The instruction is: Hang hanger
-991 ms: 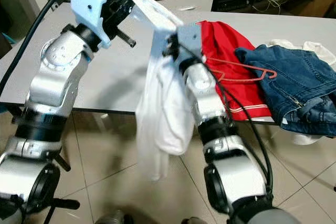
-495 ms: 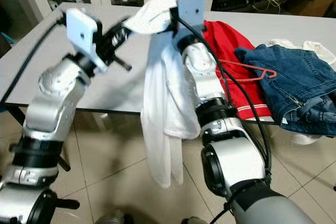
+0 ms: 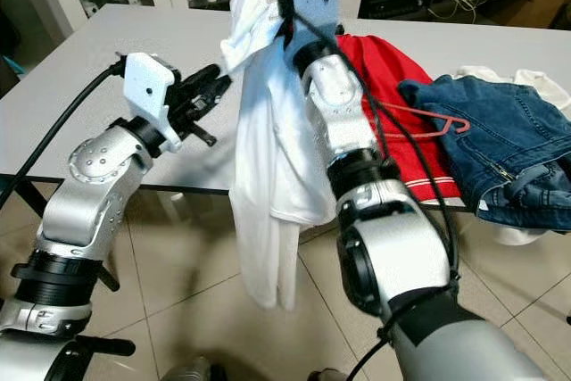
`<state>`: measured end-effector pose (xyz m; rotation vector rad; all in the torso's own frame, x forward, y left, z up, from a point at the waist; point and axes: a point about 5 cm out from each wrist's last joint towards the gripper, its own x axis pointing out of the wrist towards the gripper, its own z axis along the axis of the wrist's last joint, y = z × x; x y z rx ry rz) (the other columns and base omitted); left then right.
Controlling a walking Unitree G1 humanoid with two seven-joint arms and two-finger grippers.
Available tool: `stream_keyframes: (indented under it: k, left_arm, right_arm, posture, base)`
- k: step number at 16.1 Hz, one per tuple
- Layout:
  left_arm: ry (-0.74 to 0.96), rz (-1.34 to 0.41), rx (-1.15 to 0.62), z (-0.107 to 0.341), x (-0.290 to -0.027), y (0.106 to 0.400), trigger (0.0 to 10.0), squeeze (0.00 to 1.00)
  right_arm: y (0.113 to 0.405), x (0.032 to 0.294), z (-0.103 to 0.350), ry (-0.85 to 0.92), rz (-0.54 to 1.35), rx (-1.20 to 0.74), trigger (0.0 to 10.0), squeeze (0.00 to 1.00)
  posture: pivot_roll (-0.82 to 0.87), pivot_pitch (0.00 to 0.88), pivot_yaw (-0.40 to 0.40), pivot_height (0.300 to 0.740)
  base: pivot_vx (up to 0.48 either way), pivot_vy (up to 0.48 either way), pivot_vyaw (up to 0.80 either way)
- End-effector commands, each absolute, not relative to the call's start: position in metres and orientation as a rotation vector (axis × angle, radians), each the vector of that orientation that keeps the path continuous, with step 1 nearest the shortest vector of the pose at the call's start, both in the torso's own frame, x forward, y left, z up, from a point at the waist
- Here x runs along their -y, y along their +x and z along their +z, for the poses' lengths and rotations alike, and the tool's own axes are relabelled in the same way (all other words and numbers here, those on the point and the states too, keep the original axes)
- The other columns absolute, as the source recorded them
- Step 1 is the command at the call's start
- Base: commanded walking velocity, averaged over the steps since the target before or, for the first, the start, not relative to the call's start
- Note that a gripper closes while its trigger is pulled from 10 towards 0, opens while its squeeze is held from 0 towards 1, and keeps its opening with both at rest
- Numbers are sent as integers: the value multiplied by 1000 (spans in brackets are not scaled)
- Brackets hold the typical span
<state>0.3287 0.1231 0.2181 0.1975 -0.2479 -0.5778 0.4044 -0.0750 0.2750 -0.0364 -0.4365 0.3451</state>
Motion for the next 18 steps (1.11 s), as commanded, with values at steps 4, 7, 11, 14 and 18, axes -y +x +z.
stream_keyframes:
  k: [4, 7, 11, 14, 18]
  left_arm:
    - [169, -665, 221, 205, -123, 318, 10000, 1000]
    - [138, -751, 179, 192, -115, 312, 10000, 1000]
    - [115, -812, 81, 169, -110, 309, 10000, 1000]
    - [107, -802, 8, 151, -104, 313, 10000, 969]
    - [84, -827, -2, 147, -93, 319, 10000, 0]
  right_arm:
    - [406, 76, 312, -29, 350, 539, 0, 0]
    - [405, 67, 323, 9, 388, 559, 0, 0]
    - [398, 49, 345, 124, 487, 602, 0, 0]
    - [388, 31, 367, 207, 613, 648, 0, 0]
    - [371, 1, 363, 282, 899, 591, 0, 0]
  posture:
    - [19, 0, 12, 740]
    - [24, 0, 11, 740]
    - [19, 0, 12, 740]
    - [15, 0, 9, 740]
    - [14, 0, 6, 740]
  base:
    - [0, 0, 0]
    - [0, 0, 0]
    - [0, 0, 0]
    - [0, 0, 0]
    - [0, 0, 0]
